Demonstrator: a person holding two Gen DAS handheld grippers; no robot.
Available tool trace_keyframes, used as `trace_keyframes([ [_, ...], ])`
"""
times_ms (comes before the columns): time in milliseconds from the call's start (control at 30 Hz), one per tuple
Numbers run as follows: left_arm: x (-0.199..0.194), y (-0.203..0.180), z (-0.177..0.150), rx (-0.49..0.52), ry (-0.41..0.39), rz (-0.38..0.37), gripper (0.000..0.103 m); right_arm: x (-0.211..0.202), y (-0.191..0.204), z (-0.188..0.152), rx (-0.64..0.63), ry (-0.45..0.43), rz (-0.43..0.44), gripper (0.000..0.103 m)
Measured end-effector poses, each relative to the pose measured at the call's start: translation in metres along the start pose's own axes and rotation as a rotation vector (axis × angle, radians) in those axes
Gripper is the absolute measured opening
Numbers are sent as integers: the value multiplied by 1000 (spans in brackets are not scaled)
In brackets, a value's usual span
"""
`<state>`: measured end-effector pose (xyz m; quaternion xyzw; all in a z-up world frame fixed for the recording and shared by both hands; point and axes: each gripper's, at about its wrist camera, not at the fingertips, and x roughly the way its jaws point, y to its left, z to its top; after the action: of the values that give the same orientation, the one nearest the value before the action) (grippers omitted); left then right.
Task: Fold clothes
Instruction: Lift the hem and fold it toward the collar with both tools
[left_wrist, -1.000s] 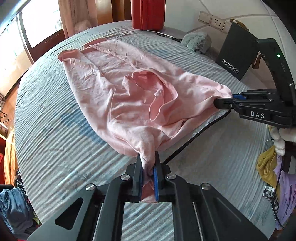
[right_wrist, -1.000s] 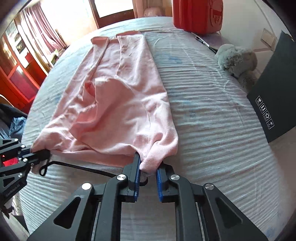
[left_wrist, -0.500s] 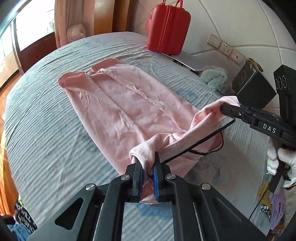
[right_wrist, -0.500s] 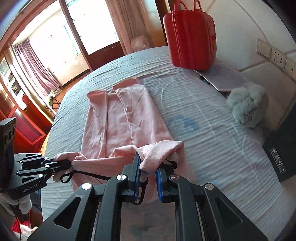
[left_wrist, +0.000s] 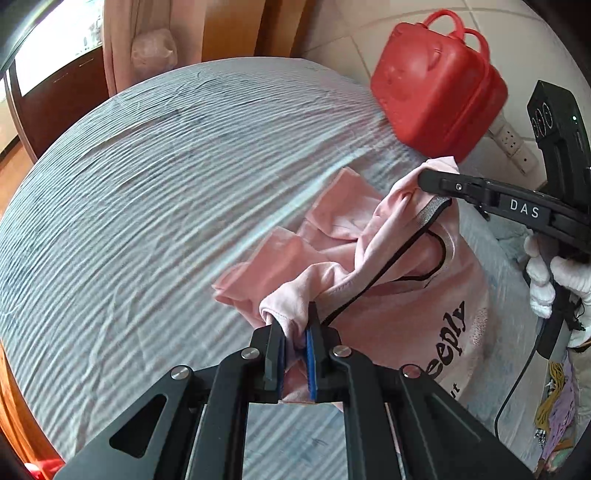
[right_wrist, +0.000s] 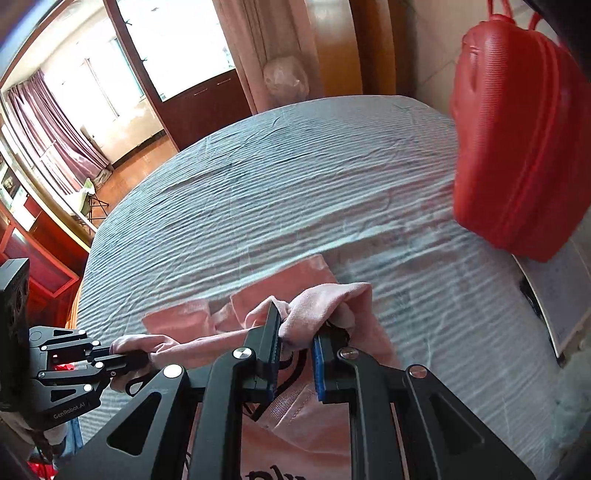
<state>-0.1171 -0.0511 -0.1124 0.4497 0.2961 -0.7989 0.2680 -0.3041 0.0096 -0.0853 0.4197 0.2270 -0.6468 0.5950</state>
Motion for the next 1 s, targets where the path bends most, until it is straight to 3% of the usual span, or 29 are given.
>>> trace_keyframes([
  [33, 4, 8, 4, -8, 10, -8, 13, 9, 1, 6, 3, 12, -9, 17],
  [100, 8, 17, 11, -4, 29, -14, 47, 16, -4, 12, 37, 23, -22, 38],
  [133, 4, 20, 13, 9, 12, -4, 70, 18, -7, 14, 58, 23, -24, 42],
  [167, -1, 21, 15, 22, -8, -6, 72, 16, -11, 15, 76, 20, -31, 48],
  [200, -7, 22, 17, 32, -23, -14, 72, 8, -15, 12, 89, 10, -41, 52],
  [333, -24, 19, 18, 74, -69, 7, 72, -31, -33, -11, 137, -2, -80, 54],
  [433, -28, 9, 11, 122, -81, 52, 72, -55, -38, -50, 151, 39, -120, 54],
  [533, -27, 1, 4, 164, -74, 78, 72, -70, -32, -93, 153, 66, -125, 46],
  [633, -30, -12, 2, 196, -71, 51, 71, -78, -25, -122, 187, 73, -115, 46],
  [733, -33, -29, 5, 249, -67, -25, 71, -80, -19, -135, 255, 62, -95, 46],
  [800, -24, -37, 10, 327, -54, -1, 70, -81, -14, -144, 300, 55, -82, 46],
  [867, -6, -32, 19, 384, -10, 32, 46, -81, -9, -151, 341, 48, -73, 46],
  [933, 13, -18, 32, 419, 30, 49, 34, -72, 3, -149, 367, 38, -76, 46],
  [1000, 29, 0, 45, 448, 60, 71, 34, -60, 14, -149, 407, 36, -71, 46],
])
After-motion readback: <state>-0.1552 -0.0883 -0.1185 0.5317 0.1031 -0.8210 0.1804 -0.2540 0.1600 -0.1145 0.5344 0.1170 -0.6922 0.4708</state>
